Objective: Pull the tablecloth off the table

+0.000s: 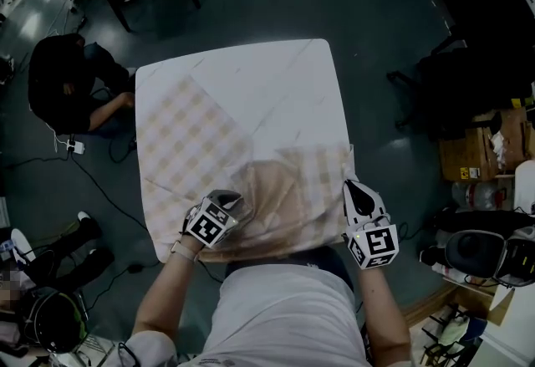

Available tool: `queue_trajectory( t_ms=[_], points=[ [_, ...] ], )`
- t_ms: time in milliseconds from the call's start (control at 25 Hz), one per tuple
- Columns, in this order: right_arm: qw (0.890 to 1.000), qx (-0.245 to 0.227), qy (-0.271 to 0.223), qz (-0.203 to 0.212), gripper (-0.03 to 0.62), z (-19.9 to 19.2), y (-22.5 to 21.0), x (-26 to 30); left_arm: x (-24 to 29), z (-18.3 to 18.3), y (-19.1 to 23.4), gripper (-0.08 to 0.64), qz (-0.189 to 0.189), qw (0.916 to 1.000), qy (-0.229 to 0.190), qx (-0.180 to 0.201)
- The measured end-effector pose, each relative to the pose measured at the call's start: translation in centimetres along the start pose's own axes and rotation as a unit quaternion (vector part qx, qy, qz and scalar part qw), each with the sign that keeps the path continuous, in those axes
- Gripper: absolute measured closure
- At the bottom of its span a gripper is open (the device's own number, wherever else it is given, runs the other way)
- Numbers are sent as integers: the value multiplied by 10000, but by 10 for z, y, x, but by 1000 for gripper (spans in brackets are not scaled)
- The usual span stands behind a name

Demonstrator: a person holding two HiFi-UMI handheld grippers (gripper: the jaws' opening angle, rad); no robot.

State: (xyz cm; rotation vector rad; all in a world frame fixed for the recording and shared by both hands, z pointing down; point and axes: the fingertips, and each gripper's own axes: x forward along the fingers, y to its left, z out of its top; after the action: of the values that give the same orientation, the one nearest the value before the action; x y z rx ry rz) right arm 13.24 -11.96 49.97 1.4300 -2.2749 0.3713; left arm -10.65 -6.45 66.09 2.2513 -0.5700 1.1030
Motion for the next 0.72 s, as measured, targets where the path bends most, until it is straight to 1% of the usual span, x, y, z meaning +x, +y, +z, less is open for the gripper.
queue_trajectory(
  t_ms=[40,120,200,280,360,440,520,600,720],
  points=[
    [10000,7,8,3,569,-1,-1,1,-6,9,15,546,155,9998,-117,-30],
    [10000,24,35,25,569,-10,-6,-5,-15,21,44,546,672,9970,-335,-167],
    [10000,20,73,33,569,-19,-9,-13,-24,27,74,545,1290,9897,-499,-365],
    [9999,-1,119,-14,569,-14,-5,-4,-37,31,122,530,1741,9813,-611,-543],
    [9998,19,169,-90,569,-1,-1,14,-48,37,175,422,2040,9744,-660,-675],
    [9997,52,212,-146,569,5,-3,24,-51,44,217,394,2310,9683,-632,-705],
    [9995,64,243,-192,569,6,-7,28,-48,49,245,376,2486,9642,-589,-707],
    [9993,83,269,-240,569,5,-7,31,-44,50,267,351,2534,9624,-549,-813],
    [9989,127,334,-288,569,4,-4,36,-35,52,293,327,2514,9620,-518,-928]
  ],
)
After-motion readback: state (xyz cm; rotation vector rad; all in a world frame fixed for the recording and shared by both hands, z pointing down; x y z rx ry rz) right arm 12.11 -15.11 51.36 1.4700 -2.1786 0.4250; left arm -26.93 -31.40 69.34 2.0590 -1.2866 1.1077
